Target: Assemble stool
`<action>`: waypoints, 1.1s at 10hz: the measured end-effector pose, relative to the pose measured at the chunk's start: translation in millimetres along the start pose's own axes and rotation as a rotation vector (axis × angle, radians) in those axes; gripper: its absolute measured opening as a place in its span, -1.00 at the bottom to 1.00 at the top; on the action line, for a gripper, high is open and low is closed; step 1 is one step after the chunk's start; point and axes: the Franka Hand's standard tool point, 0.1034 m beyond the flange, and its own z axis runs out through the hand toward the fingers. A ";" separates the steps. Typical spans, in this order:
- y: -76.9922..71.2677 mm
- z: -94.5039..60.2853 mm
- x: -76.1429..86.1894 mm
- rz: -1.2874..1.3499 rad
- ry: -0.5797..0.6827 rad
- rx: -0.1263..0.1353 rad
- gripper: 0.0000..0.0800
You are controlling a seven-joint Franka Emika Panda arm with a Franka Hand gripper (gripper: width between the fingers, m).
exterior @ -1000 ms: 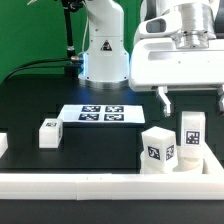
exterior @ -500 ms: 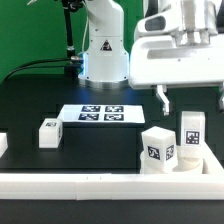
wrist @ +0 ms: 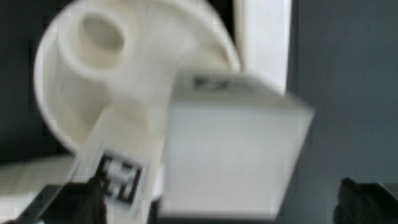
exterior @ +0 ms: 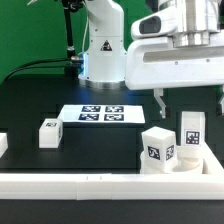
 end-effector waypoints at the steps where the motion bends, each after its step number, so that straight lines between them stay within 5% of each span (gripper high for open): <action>1: 1.2 -2.1 -1.2 0.000 -0.081 -0.001 0.62; 3: 5.3 -4.5 -4.6 0.016 -0.214 -0.003 0.62; 10: 11.8 15.3 -3.7 0.127 -0.278 -0.032 0.62; 11: 12.2 15.5 -3.8 0.127 -0.278 -0.032 0.30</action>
Offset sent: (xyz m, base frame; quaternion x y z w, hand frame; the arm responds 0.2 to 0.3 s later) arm 0.0000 0.0000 0.0000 0.0000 -0.0650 0.0000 0.9979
